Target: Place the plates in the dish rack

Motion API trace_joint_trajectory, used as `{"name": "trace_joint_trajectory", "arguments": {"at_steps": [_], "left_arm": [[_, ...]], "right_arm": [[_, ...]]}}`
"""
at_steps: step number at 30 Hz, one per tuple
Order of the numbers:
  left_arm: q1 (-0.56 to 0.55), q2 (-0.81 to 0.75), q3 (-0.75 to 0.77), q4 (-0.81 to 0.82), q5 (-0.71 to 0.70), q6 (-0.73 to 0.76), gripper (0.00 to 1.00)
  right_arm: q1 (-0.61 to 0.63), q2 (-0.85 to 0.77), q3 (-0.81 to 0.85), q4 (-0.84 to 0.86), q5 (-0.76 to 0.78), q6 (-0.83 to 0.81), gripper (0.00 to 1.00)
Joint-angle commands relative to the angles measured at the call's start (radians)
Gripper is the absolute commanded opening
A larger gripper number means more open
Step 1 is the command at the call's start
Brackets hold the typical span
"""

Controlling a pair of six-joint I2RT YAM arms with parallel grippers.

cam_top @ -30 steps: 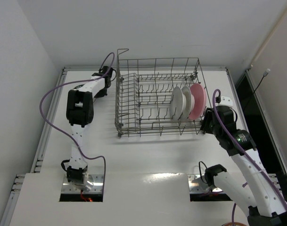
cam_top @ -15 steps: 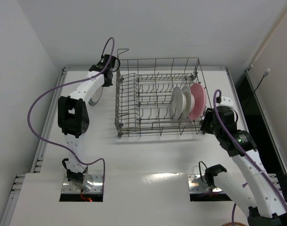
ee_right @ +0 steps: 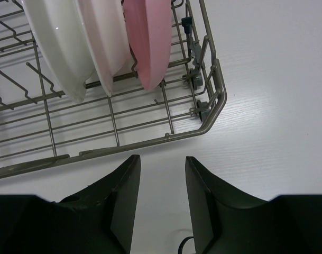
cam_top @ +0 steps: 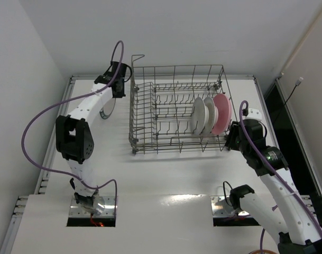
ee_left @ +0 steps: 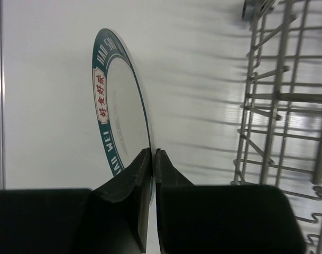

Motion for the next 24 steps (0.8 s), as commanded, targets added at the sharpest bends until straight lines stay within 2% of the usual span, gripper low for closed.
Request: {"name": "trace_joint_trajectory", "arguments": {"at_steps": [1, 3, 6, 10, 14, 16, 19, 20, 24], "left_arm": [[0.014, -0.133, 0.045, 0.078, 0.036, -0.027, 0.00], [0.024, -0.153, 0.084, 0.064, 0.061, -0.036, 0.00], [0.035, -0.166, 0.224, 0.009, 0.108, -0.047, 0.00], [0.045, -0.157, 0.486, -0.062, 0.237, -0.085, 0.00], [0.063, -0.157, 0.579, -0.051, 0.380, -0.151, 0.00], [0.063, -0.196, 0.570, -0.024, 0.424, -0.194, 0.00], [0.063, -0.283, 0.469, 0.090, 0.532, -0.253, 0.00], [0.054, -0.308, 0.394, 0.133, 0.585, -0.268, 0.00], [0.025, -0.406, 0.253, 0.369, 0.703, -0.325, 0.00]], "right_arm": [[-0.006, -0.008, 0.007, 0.029, -0.012, -0.001, 0.37], [-0.006, -0.008, 0.007, 0.029, -0.012, 0.008, 0.37], [-0.006, 0.001, -0.003, 0.047, -0.022, 0.008, 0.37], [-0.006, 0.001, -0.012, 0.056, -0.035, 0.019, 0.37], [-0.006, 0.001, -0.012, 0.065, -0.044, 0.028, 0.37], [-0.006, 0.001, -0.012, 0.055, -0.044, 0.028, 0.37], [-0.006, 0.001, -0.012, 0.045, -0.035, 0.028, 0.37], [-0.006, 0.001, -0.012, 0.045, -0.035, 0.028, 0.37], [-0.006, 0.001, -0.012, 0.045, -0.035, 0.028, 0.37]]}}
